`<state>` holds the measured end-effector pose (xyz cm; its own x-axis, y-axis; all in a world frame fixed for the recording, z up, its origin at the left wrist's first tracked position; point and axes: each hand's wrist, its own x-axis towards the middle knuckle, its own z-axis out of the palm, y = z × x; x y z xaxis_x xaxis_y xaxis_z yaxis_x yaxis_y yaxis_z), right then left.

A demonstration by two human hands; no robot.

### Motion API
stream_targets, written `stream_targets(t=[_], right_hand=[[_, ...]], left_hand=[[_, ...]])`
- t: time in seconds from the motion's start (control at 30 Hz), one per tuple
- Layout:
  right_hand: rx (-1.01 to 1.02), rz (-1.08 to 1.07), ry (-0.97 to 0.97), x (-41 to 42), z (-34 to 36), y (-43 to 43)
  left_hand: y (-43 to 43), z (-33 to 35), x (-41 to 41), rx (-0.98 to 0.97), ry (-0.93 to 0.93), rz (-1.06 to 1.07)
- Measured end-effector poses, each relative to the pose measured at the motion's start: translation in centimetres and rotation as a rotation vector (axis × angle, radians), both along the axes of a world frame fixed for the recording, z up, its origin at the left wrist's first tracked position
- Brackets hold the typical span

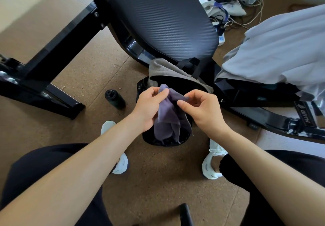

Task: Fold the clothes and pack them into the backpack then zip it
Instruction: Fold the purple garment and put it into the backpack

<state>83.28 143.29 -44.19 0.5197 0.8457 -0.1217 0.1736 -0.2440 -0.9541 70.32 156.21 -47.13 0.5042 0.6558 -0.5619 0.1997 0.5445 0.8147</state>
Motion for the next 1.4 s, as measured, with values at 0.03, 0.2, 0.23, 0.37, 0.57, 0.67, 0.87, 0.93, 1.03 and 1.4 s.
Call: stream_targets(t=[0.03, 0.2, 0.23, 0.37, 0.57, 0.67, 0.87, 0.93, 1.03, 1.4], right_hand=[[0.026, 0.022, -0.054, -0.3, 0.2, 0.0], [0.111, 0.149, -0.268, -1.9, -0.1, -0.4], [0.114, 0.160, -0.289, -2.2, -0.2, -0.4], [0.112, 0.188, -0.329, -2.6, 0.0, -0.4], [0.059, 0.222, -0.462, -2.8, -0.6, -0.6], [0.108, 0.126, -0.454, -2.7, -0.6, -0.4], [0.073, 0.260, -0.265, -0.1, 0.3, -0.2], [0.057, 0.285, -0.235, 0.9, 0.8, -0.6], [0.063, 0.276, -0.206, 2.0, 1.4, -1.3], [0.059, 0.095, -0.204, 4.8, 0.7, -2.1]], left_hand=[[0.0, -0.1, 0.1, 0.032, 0.060, 0.032], [-0.2, -0.7, 0.3, 0.044, 0.154, 0.102], [-0.3, -0.8, 0.4, 0.035, 0.154, 0.101], [-0.4, -0.9, 0.2, -0.005, 0.164, 0.107], [-0.8, -0.7, 0.3, -0.098, 0.162, 0.123], [-1.2, -0.6, 0.4, -0.138, 0.127, 0.106], [-0.3, -0.6, -0.4, -0.137, 0.254, 0.053], [-0.2, -1.2, -1.0, -0.146, 0.323, 0.035], [-0.3, -2.2, -2.2, -0.107, 0.409, -0.051], [0.9, -6.4, -8.1, 0.016, 0.808, -0.209]])
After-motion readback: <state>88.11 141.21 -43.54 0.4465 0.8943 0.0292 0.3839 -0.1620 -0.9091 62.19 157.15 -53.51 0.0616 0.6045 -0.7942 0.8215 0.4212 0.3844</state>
